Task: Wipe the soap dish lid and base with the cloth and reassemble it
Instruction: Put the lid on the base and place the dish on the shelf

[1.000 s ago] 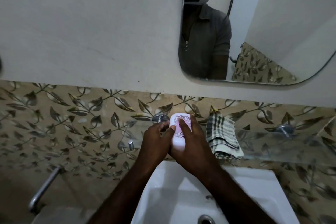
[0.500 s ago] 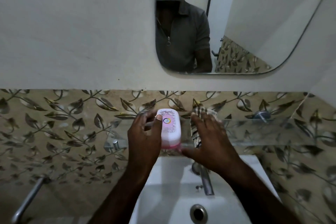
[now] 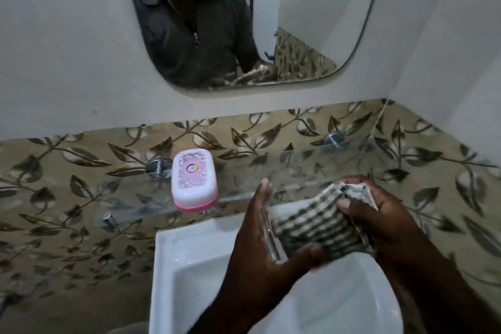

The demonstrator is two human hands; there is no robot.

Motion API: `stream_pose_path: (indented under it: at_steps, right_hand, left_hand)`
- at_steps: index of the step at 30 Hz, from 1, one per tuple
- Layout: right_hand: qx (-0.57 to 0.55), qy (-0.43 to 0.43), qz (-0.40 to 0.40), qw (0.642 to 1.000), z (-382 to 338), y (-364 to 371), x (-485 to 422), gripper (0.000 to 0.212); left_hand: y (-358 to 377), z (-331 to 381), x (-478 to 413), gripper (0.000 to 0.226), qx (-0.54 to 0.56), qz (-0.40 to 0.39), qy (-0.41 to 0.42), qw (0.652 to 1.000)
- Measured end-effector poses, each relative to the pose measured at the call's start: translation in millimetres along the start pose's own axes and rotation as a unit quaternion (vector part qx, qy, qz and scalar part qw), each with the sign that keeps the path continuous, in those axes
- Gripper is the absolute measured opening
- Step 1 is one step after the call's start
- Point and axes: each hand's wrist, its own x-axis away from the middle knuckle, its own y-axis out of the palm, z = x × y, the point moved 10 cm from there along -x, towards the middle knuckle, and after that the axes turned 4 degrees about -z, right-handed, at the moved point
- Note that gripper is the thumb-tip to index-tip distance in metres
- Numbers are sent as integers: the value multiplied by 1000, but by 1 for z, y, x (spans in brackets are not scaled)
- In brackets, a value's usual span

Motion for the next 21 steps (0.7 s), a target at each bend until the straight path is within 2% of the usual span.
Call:
stream_pose_path:
  at_steps: [2, 4, 6, 8, 12, 15, 17, 19, 21]
  right_hand:
    - [-61, 95, -3, 994, 41, -20, 5, 25]
    - [-44, 177, 37, 982, 90, -45, 11, 18]
    - [20, 227, 76, 971, 137, -73, 18, 20]
    - [52, 257, 91, 961, 172, -92, 23, 36]
    - [81, 243, 150, 955, 193, -132, 9, 41]
    - [97, 195, 175, 960, 185, -150, -26, 37]
    - [147, 156, 183, 960, 181, -161, -54, 36]
    - [258, 150, 191, 935, 188, -168, -74, 43]
    - [377, 161, 170, 896, 204, -165, -86, 57]
  left_hand:
    - [30, -27, -6, 78, 102, -21, -79, 991]
    - [59, -69, -9, 49, 187, -23, -174, 967]
    - [83, -111, -6, 44, 222, -19, -236, 946]
    - [99, -140, -6, 48, 200, -23, -261, 944]
    - [121, -153, -37, 49, 122, -21, -256, 959]
    - [121, -149, -71, 40, 110, -7, -251, 962]
    - [118, -149, -92, 45, 78, -9, -254, 964]
    - [109, -159, -103, 54, 20, 2, -283, 959]
    - [101, -168, -100, 58, -21, 7, -302, 953]
